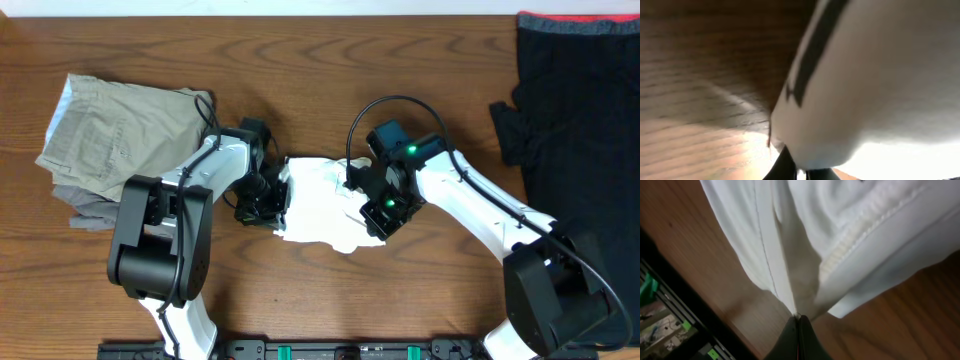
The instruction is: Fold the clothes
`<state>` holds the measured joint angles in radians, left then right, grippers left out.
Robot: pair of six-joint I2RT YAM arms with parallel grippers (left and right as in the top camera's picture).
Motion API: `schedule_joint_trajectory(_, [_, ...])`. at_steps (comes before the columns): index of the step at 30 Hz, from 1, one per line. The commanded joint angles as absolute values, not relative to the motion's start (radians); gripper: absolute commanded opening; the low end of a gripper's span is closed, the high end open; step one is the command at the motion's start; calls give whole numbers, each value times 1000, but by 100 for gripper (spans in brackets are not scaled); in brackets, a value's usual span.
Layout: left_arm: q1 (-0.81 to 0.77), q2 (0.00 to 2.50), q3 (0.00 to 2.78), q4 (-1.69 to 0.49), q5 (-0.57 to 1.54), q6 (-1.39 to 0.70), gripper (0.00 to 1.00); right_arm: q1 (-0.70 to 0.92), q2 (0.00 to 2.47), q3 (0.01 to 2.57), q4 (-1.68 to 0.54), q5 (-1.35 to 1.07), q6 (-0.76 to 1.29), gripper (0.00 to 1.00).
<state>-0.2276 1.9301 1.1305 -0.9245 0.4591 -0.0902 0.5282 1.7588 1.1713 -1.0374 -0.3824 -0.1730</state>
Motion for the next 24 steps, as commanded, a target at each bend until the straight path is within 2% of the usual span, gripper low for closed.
schedule_joint_trajectory(1, [-191,1942,1114,-933,373,-133,6,538,1747,1106,-1044,-317,-159,1])
schedule_joint_trajectory(9, [-165,1942,1114,-957,381,-132,6,525,1738,1067,-993,-314,-86,1])
schedule_joint_trajectory(11, [-165,1942,1114,-964,393,-132,17,516,1718,1085,-979,-339,-86,3])
schedule_joint_trajectory(12, [-165,1942,1114,-968,394,-132,27,510,1699,1098,-965,-358,-86,6])
schedule_joint_trajectory(13, [-165,1942,1114,-970,397,-132,33,505,1684,1108,-952,-372,-86,8])
schedule_joint_trajectory(15, [-165,1942,1114,-971,402,-132,41,487,1642,1134,-908,-381,-47,17])
schedule_joint_trajectory(17, [-165,1942,1114,-974,408,-132,43,466,1612,1147,-852,-382,14,30])
schedule_joint_trajectory(19, [-165,1942,1115,-983,411,-132,43,449,1601,1148,-783,-386,92,35])
schedule_joint_trajectory(24, [-165,1935,1124,-1010,412,-132,43,459,1652,1147,-641,-557,130,34])
